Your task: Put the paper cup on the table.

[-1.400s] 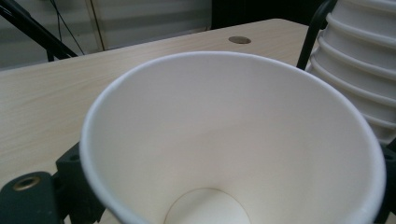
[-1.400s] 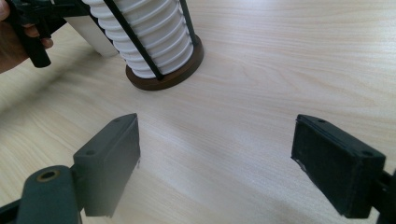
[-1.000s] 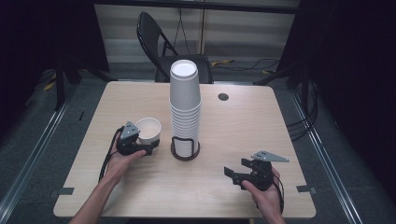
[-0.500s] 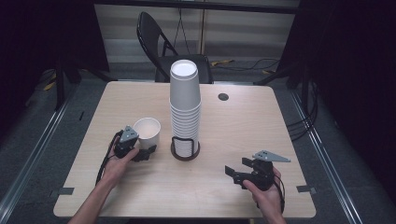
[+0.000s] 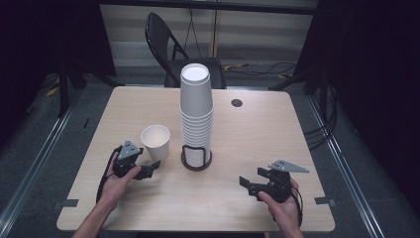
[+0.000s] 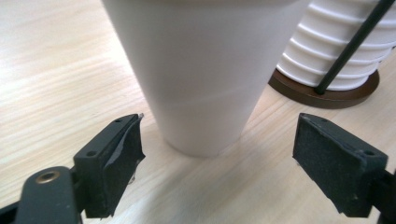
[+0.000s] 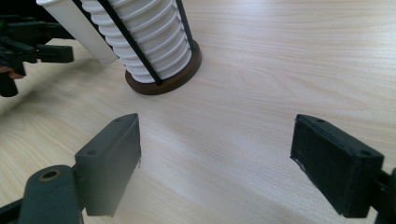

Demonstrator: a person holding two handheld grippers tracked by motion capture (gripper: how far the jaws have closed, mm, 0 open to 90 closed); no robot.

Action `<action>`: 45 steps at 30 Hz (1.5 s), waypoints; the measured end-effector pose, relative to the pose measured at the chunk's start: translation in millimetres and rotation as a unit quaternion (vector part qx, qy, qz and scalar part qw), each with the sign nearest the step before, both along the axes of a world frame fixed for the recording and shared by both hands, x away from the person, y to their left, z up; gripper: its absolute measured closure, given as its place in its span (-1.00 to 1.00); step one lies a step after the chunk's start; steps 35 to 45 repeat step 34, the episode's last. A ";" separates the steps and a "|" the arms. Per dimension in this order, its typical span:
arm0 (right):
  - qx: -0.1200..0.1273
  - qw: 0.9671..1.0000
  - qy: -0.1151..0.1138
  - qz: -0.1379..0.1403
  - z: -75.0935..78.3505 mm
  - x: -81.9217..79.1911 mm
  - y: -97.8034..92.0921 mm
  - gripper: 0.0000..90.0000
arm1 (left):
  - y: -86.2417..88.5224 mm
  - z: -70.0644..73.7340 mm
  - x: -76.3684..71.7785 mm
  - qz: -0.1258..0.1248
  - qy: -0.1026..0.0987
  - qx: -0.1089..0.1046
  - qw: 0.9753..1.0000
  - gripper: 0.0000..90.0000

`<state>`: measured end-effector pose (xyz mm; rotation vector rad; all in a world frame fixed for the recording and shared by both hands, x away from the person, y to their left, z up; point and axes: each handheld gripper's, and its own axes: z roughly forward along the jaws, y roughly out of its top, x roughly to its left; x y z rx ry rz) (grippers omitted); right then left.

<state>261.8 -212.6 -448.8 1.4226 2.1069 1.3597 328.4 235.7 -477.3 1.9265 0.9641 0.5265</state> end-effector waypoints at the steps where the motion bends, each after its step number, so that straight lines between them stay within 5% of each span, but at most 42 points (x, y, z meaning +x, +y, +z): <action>1: 0.000 1.000 0.001 -0.001 0.1 -0.2 -0.4 -0.66 | 0.8 2.1 -3.1 -0.002 -0.001 -0.006 1.000 -0.65; 6: 0.000 1.000 0.000 -0.001 0.7 -0.3 -1.0 -0.66 | 3.3 7.0 -15.8 -0.020 -0.014 -0.030 0.999 -0.65; 12: 0.000 1.000 -0.003 -0.001 1.1 -1.7 -1.4 -0.66 | 0.7 16.1 -31.0 -0.021 -0.009 -0.037 0.999 -0.65; 18: -0.001 1.000 -0.002 -0.001 -0.5 -1.1 -2.7 -0.66 | -6.8 29.4 -49.7 -0.031 -0.027 -0.048 0.998 -0.65; 26: -0.003 1.000 -0.001 -0.005 -1.2 -2.1 -3.7 -0.66 | -21.4 37.0 -77.1 -0.062 -0.053 -0.070 0.994 -0.65; 33: -0.011 1.000 -0.003 -0.003 -4.9 -3.5 -2.2 -0.67 | -22.1 16.9 -74.0 -0.057 -0.020 -0.068 0.996 -0.65; 45: -0.013 1.000 -0.003 -0.004 -5.2 -3.6 -2.4 -0.67 | -22.8 15.7 -74.1 -0.055 -0.023 -0.065 0.996 -0.65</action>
